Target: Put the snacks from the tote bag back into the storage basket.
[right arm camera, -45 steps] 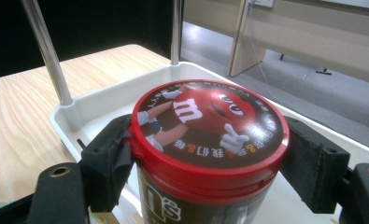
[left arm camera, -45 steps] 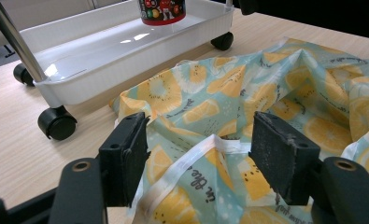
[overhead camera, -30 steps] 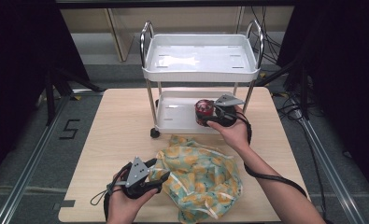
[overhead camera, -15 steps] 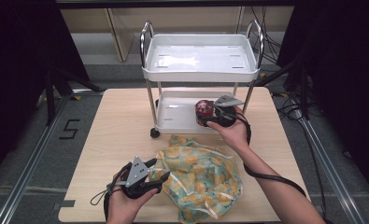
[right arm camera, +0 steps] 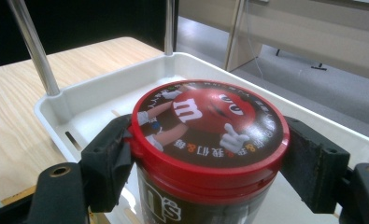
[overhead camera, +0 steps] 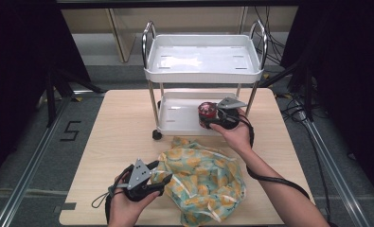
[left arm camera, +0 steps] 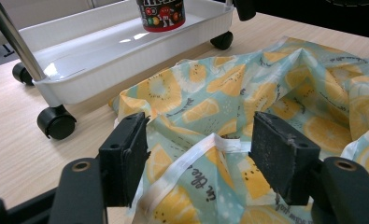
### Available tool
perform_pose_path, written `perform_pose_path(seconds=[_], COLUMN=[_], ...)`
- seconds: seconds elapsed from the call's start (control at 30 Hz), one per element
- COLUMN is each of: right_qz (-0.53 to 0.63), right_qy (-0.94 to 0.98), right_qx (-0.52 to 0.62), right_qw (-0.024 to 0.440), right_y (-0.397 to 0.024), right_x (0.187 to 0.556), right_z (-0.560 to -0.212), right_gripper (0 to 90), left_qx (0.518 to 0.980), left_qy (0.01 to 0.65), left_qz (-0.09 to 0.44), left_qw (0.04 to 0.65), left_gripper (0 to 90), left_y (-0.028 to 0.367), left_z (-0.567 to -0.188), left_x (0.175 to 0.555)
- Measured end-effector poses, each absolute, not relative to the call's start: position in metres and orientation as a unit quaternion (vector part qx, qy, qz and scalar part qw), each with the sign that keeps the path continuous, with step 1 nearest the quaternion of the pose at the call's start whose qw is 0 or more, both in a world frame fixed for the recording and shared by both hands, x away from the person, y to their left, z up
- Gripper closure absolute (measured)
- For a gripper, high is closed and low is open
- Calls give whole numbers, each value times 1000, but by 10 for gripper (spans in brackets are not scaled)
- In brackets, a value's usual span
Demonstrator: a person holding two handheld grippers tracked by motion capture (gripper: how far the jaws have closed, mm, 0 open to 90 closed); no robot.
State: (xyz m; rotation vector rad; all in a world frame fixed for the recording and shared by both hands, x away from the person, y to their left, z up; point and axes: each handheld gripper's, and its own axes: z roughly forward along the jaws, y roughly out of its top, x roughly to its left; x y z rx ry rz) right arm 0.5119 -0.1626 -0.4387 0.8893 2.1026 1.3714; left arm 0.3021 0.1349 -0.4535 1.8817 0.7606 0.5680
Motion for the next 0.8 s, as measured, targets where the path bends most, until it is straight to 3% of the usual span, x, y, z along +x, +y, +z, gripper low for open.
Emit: perform_pose_path(seconds=[0.27, 0.37, 0.4, 0.8], right_qz=[495, 499, 498, 494], right_qy=[768, 767, 768, 768], right_qx=[310, 319, 340, 324], right_qw=[263, 247, 218, 246], right_y=[-162, -161, -160, -163], right_x=[516, 514, 509, 512], right_z=[-441, -443, -443, -446], right_gripper=[258, 258, 258, 258], left_qx=[776, 777, 775, 772], left_qy=[311, 310, 312, 313], left_qz=[241, 240, 241, 242], left_qw=[493, 492, 493, 498], left_gripper=[360, 360, 360, 361], left_y=[136, 137, 136, 138], left_z=[-452, -452, -452, -450], left_x=[302, 302, 302, 301])
